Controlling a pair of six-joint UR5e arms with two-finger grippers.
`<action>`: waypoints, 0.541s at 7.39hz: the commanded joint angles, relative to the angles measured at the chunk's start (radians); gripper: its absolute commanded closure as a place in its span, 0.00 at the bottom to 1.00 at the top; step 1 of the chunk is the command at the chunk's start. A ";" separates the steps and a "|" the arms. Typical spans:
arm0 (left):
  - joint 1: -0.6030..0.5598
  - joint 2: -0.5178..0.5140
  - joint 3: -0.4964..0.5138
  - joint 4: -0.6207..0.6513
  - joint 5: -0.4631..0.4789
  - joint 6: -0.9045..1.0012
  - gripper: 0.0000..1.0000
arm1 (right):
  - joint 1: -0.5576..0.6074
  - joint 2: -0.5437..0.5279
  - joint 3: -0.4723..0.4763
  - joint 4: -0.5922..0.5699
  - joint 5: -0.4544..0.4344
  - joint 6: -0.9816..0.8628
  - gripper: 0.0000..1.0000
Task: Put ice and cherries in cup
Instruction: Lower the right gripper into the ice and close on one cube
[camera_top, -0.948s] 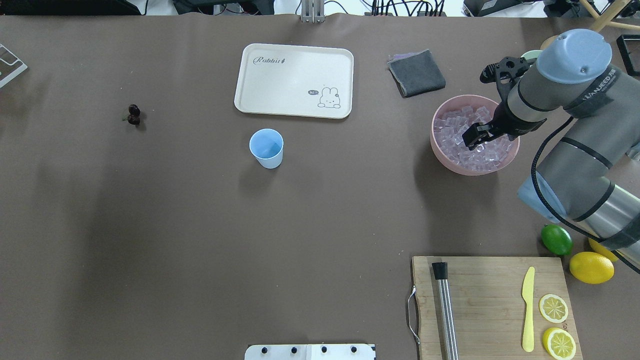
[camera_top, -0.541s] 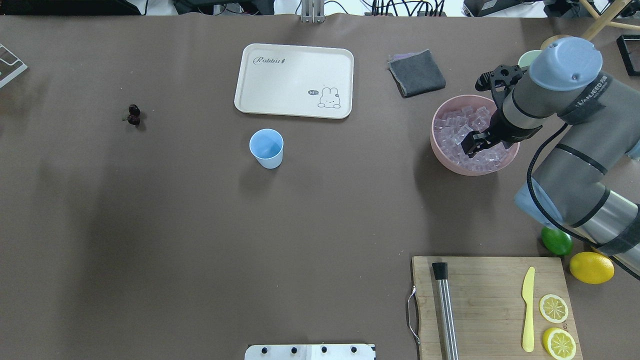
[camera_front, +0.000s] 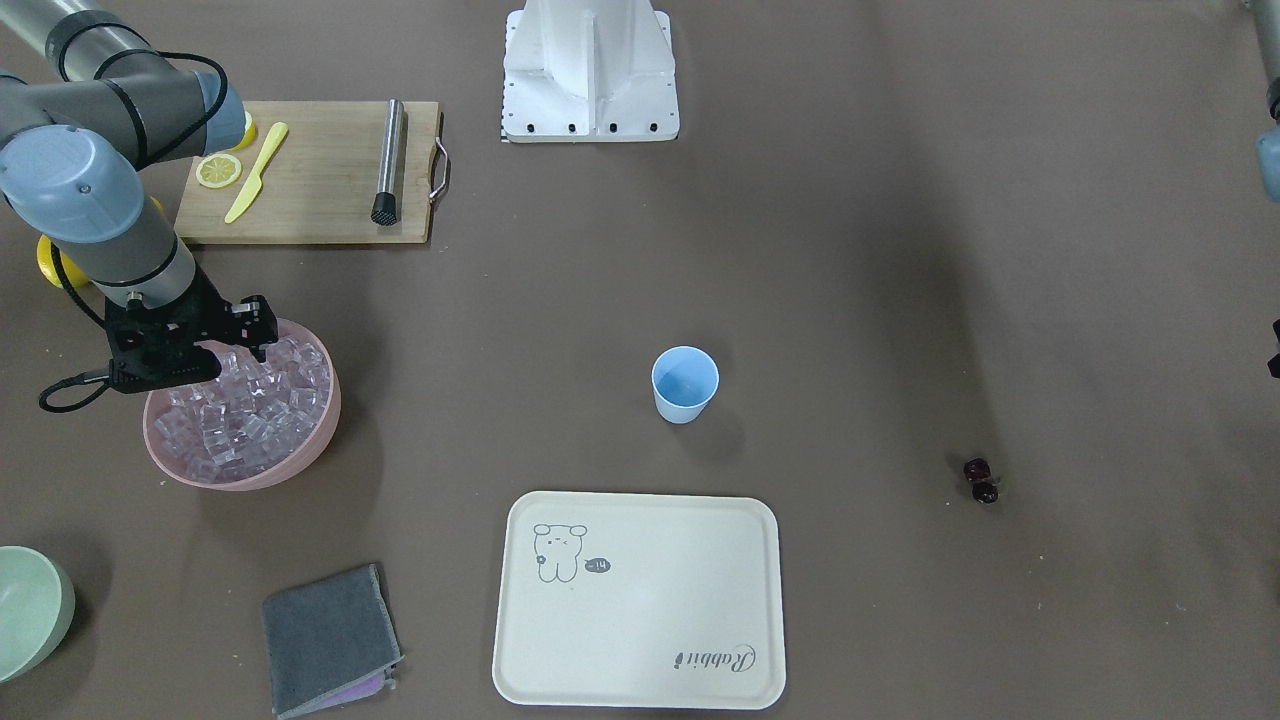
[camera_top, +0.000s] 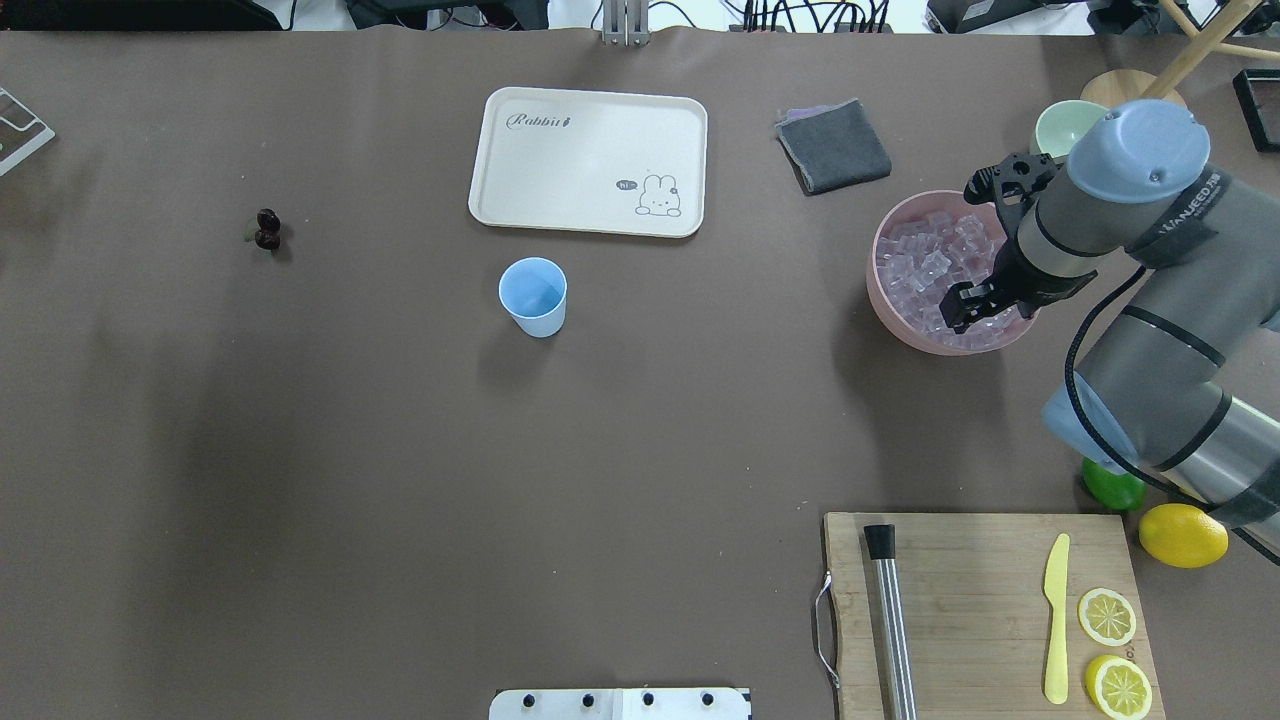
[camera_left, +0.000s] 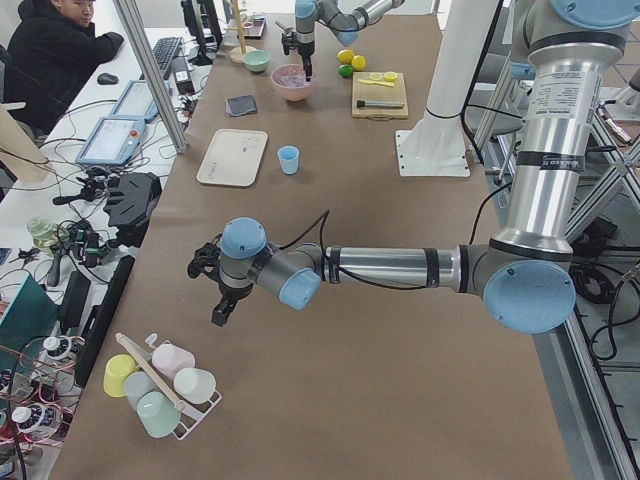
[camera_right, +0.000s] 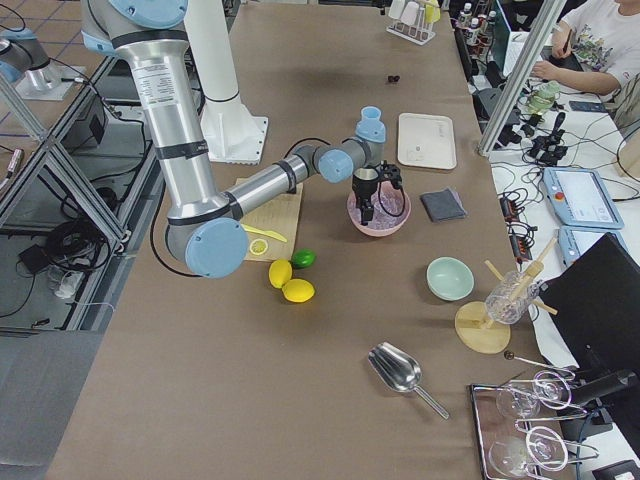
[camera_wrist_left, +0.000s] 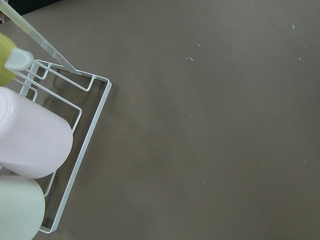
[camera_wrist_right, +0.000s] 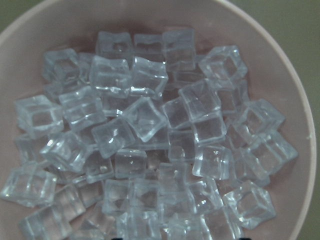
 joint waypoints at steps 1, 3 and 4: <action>0.002 -0.015 0.001 0.000 -0.001 -0.009 0.03 | -0.002 -0.005 0.002 0.005 -0.001 0.009 0.26; 0.029 -0.015 0.003 0.000 -0.001 -0.011 0.03 | -0.002 0.001 0.000 0.002 -0.001 0.007 0.39; 0.029 -0.012 -0.002 -0.002 -0.002 -0.021 0.03 | -0.002 0.001 -0.003 0.001 -0.007 0.000 0.45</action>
